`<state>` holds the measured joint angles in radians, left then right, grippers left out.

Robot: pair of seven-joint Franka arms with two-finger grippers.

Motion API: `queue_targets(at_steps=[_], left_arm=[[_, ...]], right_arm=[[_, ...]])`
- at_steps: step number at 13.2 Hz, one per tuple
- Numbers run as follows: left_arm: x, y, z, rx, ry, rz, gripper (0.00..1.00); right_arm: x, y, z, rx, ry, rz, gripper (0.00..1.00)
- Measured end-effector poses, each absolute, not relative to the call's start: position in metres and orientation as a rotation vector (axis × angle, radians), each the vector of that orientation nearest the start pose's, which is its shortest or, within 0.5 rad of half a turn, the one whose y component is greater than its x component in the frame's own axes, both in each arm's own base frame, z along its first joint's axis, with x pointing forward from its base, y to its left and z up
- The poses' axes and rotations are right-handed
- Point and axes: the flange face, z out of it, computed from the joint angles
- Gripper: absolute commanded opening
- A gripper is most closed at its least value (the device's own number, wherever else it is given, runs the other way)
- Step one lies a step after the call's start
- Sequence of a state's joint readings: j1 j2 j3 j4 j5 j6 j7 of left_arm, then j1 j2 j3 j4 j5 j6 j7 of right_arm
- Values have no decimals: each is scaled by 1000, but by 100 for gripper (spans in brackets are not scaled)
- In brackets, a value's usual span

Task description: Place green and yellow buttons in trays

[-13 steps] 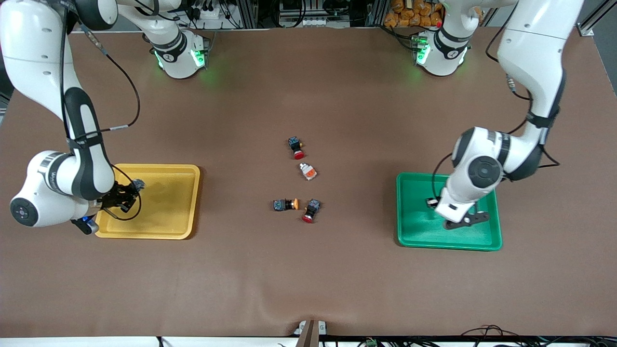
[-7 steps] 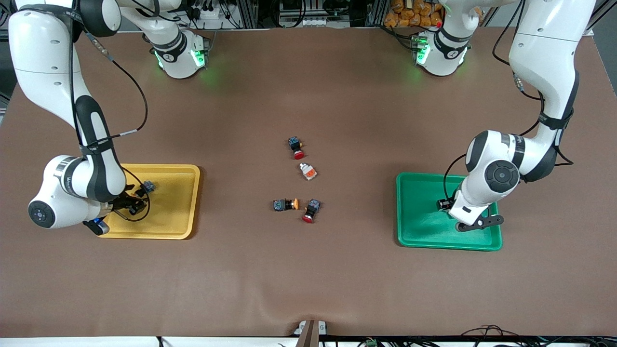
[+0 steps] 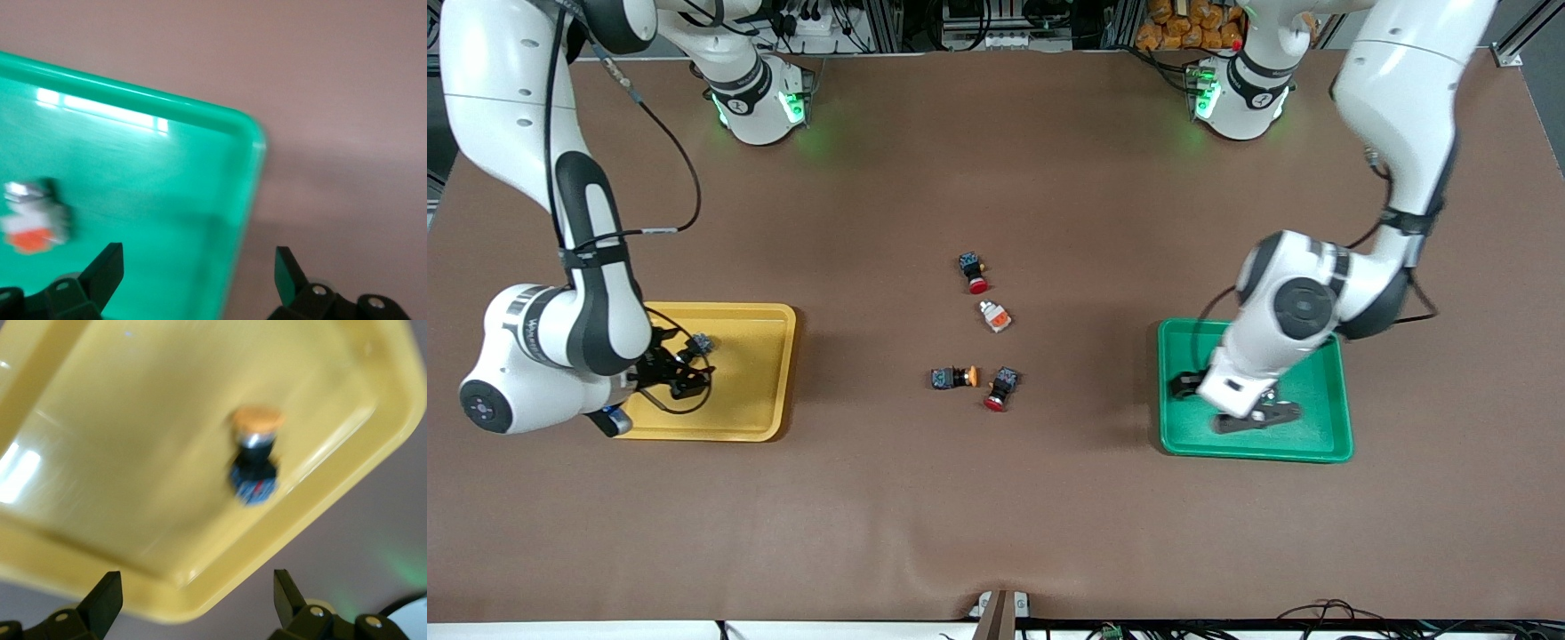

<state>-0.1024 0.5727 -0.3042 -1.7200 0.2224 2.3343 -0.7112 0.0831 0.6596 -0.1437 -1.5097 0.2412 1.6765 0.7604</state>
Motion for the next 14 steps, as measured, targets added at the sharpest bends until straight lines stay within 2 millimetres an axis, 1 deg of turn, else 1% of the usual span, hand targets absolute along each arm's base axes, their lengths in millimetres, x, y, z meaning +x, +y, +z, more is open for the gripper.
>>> queue_targets(at_steps=[2, 3, 4, 5, 6, 9, 11, 14], left_arm=[[614, -314, 267, -3168, -454, -94, 100], [603, -345, 261, -3169, -500, -83, 100], [590, -371, 255, -3166, -535, -67, 100], [579, -390, 248, -3161, -560, -52, 100], [571, -401, 243, -3153, -592, -40, 100], [562, -408, 237, -3120, -715, -18, 100], [545, -430, 234, -3104, -772, -7, 100], [512, -469, 234, -3093, -818, 1, 100]], right_arm=[[651, 46, 253, -2720, 1448, 806, 100], [650, 72, 254, -2690, 1500, 812, 100], [650, 95, 256, -2655, 1545, 810, 100], [651, 114, 259, -2615, 1586, 801, 100], [652, 131, 261, -2578, 1635, 784, 100], [652, 178, 266, -2515, 1765, 696, 100], [651, 193, 267, -2493, 1804, 661, 100], [652, 204, 268, -2449, 1869, 621, 100]])
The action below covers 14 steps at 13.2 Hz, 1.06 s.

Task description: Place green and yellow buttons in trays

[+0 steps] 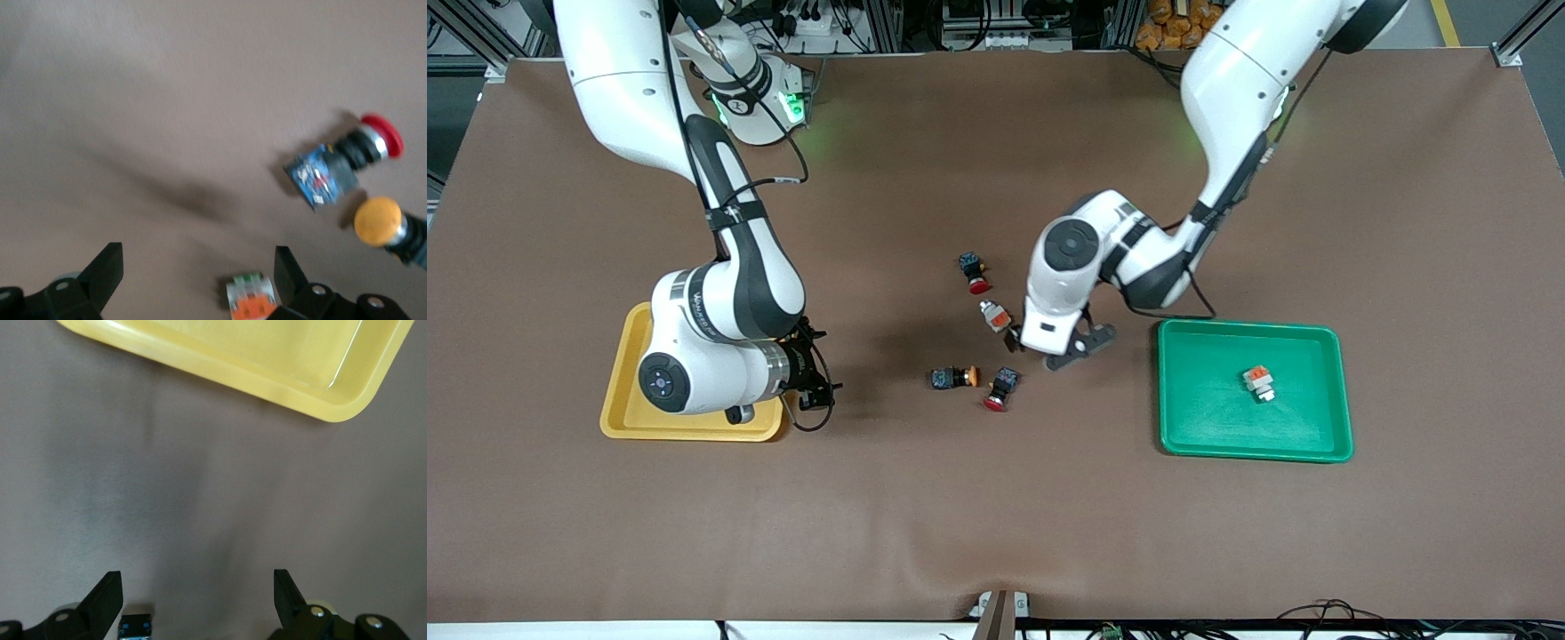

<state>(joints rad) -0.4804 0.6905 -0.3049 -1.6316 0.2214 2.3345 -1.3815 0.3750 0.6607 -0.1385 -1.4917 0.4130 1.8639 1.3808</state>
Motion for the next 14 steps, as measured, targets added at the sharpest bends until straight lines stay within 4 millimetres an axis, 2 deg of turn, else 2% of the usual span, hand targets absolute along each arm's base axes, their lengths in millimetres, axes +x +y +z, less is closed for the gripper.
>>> queue_targets(at_steps=[2, 4, 8, 9, 11, 12, 14], left_arm=[[497, -483, 229, -3081, -845, 12, 100], [483, -499, 215, -3080, -921, 20, 100], [470, -516, 193, -3094, -1041, 31, 100], [468, -519, 189, -3098, -1045, 34, 79], [463, -521, 178, -3096, -1048, 47, 18], [462, -521, 174, -3093, -1048, 53, 0], [462, -521, 172, -3093, -1050, 54, 0]], right_arm=[[653, 207, 268, -2442, 1876, 609, 100], [653, 208, 268, -2441, 1877, 607, 100], [653, 210, 268, -2442, 1873, 599, 100], [653, 210, 268, -2442, 1873, 599, 100], [653, 210, 267, -2440, 1874, 597, 100], [654, 211, 267, -2434, 1878, 588, 100], [655, 216, 268, -2413, 1893, 558, 100]])
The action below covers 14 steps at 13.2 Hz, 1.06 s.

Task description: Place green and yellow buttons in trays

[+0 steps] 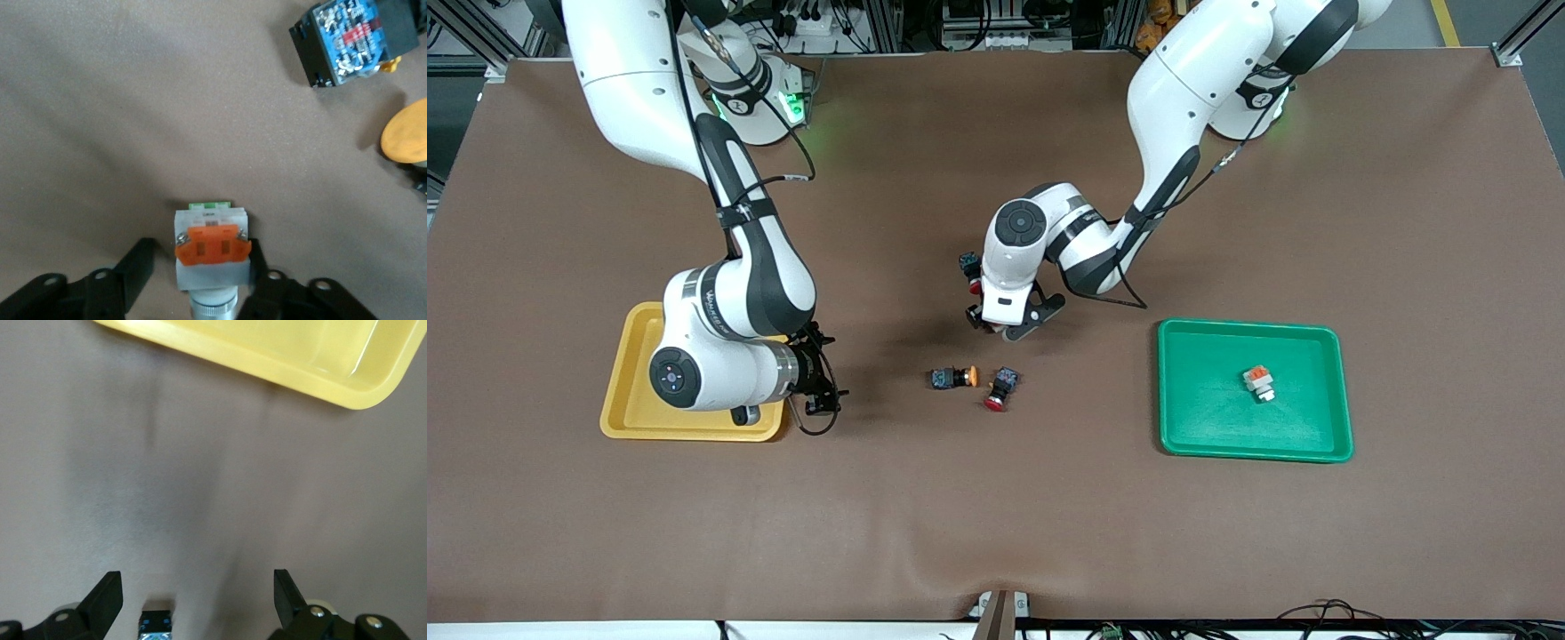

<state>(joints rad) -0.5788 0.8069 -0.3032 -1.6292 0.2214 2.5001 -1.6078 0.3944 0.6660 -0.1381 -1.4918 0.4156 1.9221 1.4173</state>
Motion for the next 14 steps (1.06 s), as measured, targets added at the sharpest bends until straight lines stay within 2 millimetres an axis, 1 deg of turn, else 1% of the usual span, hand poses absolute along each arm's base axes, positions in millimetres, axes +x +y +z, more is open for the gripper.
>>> queue_targets(at_steps=[2, 3, 4, 5, 7, 9, 10, 11, 12, 14], left_arm=[[469, -520, 178, -3102, -1059, 40, 0], [478, -515, 182, -3110, -1049, 21, 0], [492, -505, 189, -3123, -1024, -1, 0], [510, -489, 201, -3126, -979, -18, 0], [546, -445, 235, -3099, -867, -35, 0], [577, -391, 269, -3057, -771, -26, 0], [589, -364, 279, -3038, -725, -9, 0], [599, -338, 284, -3020, -682, 19, 0], [608, -311, 283, -3004, -651, 51, 0], [615, -266, 269, -2989, -597, 110, 0]], right_arm=[[655, 227, 267, -2383, 1926, 531, 100], [655, 234, 265, -2360, 1945, 511, 100], [655, 243, 264, -2331, 1968, 486, 100], [655, 253, 262, -2296, 1995, 456, 100], [654, 277, 257, -2224, 2038, 394, 100], [648, 308, 252, -2158, 2070, 352, 100], [644, 323, 247, -2141, 2088, 351, 100], [639, 337, 242, -2133, 2105, 353, 100], [634, 348, 236, -2135, 2112, 355, 100], [626, 361, 227, -2147, 2120, 362, 100]])
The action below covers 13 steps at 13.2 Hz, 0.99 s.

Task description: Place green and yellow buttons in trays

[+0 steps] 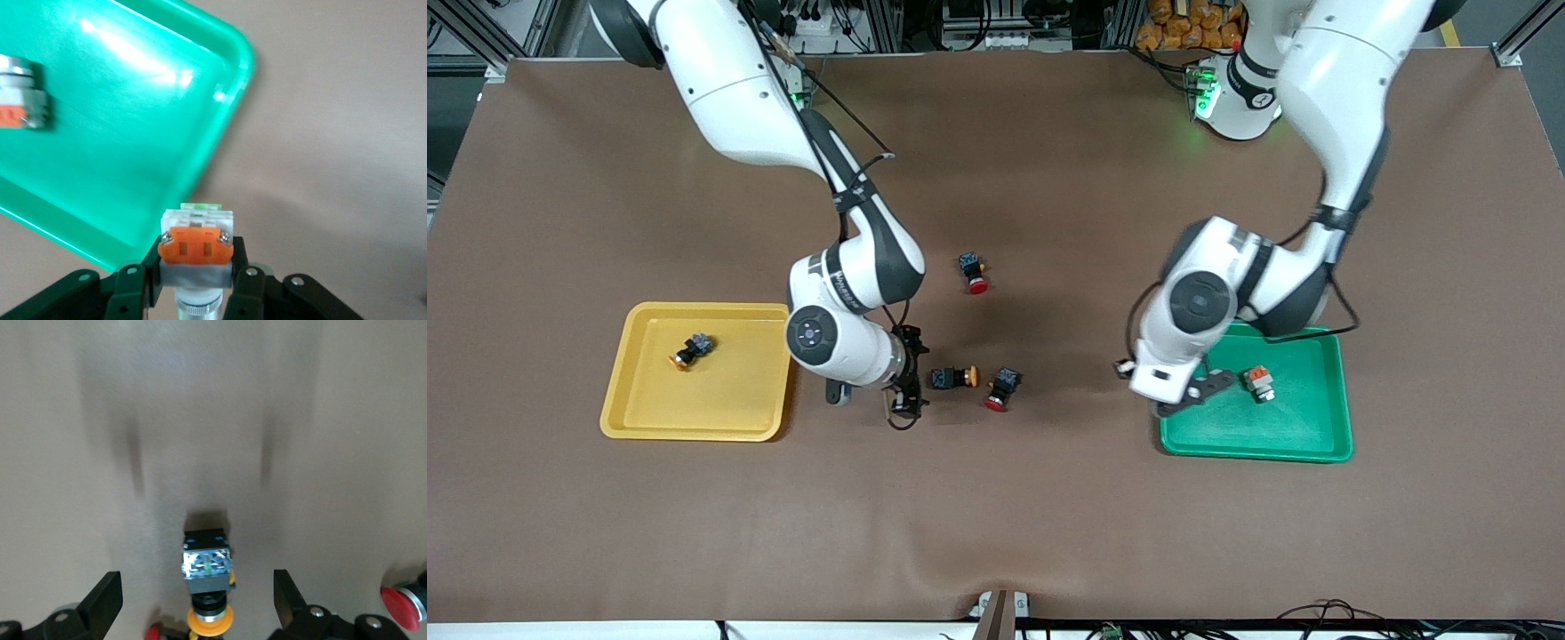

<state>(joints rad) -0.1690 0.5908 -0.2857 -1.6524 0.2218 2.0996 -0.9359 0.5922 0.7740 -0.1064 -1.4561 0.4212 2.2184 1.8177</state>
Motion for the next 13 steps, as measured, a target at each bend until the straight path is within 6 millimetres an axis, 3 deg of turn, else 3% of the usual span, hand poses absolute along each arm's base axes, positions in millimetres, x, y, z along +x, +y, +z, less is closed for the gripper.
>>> queue_targets(at_steps=[2, 3, 6, 7, 9, 10, 11, 12, 13], left_arm=[[616, -230, 256, -2975, -572, 162, 0], [616, -217, 253, -2972, -559, 178, 0], [620, -182, 253, -2977, -526, 197, 0], [623, -169, 252, -2986, -513, 194, 0], [628, -146, 246, -3026, -480, 150, 0], [629, -141, 241, -3044, -472, 125, 28], [629, -140, 238, -3054, -467, 110, 79], [629, -141, 236, -3062, -452, 102, 100], [630, -142, 236, -3069, -441, 93, 100]], right_arm=[[619, 370, 213, -2149, 2139, 365, 100], [617, 375, 203, -2140, 2142, 348, 88], [610, 387, 172, -2142, 2135, 303, 23], [611, 388, 171, -2143, 2126, 286, 0], [614, 389, 177, -2183, 2099, 245, 0], [616, 389, 180, -2202, 2087, 225, 0], [617, 385, 180, -2221, 2090, 211, 0], [619, 378, 180, -2255, 2101, 220, 0], [621, 367, 182, -2332, 2093, 240, 0]])
